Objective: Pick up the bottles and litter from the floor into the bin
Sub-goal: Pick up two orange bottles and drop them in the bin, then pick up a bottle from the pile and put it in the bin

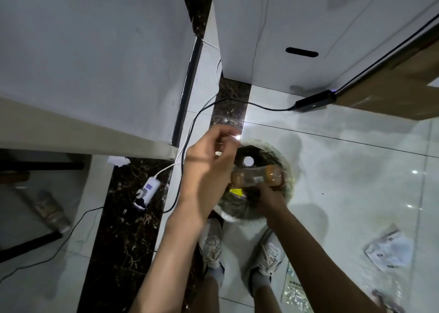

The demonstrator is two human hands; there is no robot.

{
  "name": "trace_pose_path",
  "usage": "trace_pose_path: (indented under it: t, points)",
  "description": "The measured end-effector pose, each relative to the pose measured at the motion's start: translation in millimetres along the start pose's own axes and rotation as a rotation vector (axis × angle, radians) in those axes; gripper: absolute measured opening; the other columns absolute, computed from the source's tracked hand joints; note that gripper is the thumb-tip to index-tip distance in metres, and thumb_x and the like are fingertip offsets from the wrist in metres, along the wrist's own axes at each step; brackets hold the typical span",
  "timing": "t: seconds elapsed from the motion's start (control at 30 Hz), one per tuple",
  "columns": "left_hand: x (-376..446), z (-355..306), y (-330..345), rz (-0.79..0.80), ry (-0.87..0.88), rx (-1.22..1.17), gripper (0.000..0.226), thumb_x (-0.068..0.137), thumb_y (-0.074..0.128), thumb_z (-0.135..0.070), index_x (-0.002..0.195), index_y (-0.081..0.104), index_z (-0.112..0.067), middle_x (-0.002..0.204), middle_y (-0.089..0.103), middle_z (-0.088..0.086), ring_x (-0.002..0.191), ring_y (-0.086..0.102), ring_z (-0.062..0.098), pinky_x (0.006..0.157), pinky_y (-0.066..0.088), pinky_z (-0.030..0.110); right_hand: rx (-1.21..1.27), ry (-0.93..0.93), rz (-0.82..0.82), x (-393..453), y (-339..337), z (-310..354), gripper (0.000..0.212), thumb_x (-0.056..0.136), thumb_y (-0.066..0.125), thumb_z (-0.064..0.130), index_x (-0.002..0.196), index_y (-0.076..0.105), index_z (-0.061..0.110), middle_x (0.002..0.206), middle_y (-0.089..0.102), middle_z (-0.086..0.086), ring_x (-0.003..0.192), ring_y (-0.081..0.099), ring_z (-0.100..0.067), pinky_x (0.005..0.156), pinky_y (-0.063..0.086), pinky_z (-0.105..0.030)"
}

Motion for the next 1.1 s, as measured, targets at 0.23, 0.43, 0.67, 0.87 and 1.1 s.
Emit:
trace_pose_path:
  t: [0.23,0.43,0.67,0.87,1.1]
  points:
    - [-2,-26,-20,-0.011,0.045,0.172,0.023,0.095,0.053,-0.02,0.091,0.067,-0.038,0.084,0.07,-0.009,0.067,0.06,0.011,0.053,0.042,0.017,-0.677,-0.19,0.288,-52,29,22,0.036,0.088,0.05,0.045,0.108,0.064,0.02,0.096,0.068,-0.01,0.081,0.064,-0.025,0.066,0.047,-0.029]
    - [-12,-72,-29,0.081,0.143,0.359,0.015,0.095,0.053,-0.029,0.097,0.066,-0.037,0.084,0.069,-0.013,0.061,0.054,0.002,0.055,0.038,0.02,-0.882,-0.925,0.063,-173,17,153,0.017,0.092,0.054,0.023,0.105,0.065,0.026,0.091,0.069,0.008,0.074,0.058,-0.007,0.067,0.044,-0.027]
    - [-40,-170,-25,0.189,0.333,0.513,0.012,0.096,0.054,-0.03,0.1,0.064,-0.036,0.088,0.068,-0.019,0.08,0.064,0.004,0.072,0.054,0.032,-0.583,-1.036,-0.051,-296,-34,233,0.013,0.092,0.058,0.026,0.102,0.066,0.029,0.08,0.065,0.013,0.075,0.062,-0.006,0.073,0.052,-0.031]
    - [-94,-290,-3,0.316,0.616,0.651,0.014,0.097,0.056,-0.025,0.102,0.065,-0.034,0.079,0.067,-0.013,0.072,0.062,0.003,0.067,0.049,0.023,-0.221,-1.191,-0.206,-437,-114,268,0.013,0.094,0.061,0.021,0.098,0.07,0.029,0.083,0.071,0.011,0.078,0.067,-0.007,0.063,0.052,-0.017]
    - [-217,-419,31,0.547,0.884,0.657,0.02,0.095,0.047,-0.042,0.104,0.064,-0.039,0.089,0.069,-0.019,0.079,0.063,0.004,0.073,0.053,0.038,-0.13,-1.178,-0.543,-604,-233,228,0.012,0.094,0.061,0.029,0.101,0.068,0.035,0.09,0.07,0.015,0.089,0.064,-0.001,0.069,0.051,-0.014]
Point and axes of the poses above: each hand's wrist, its own x-axis towards the middle knuckle, its own y-axis out of the palm, z = x × y, the point moved 9 cm from there along x, towards the middle knuckle
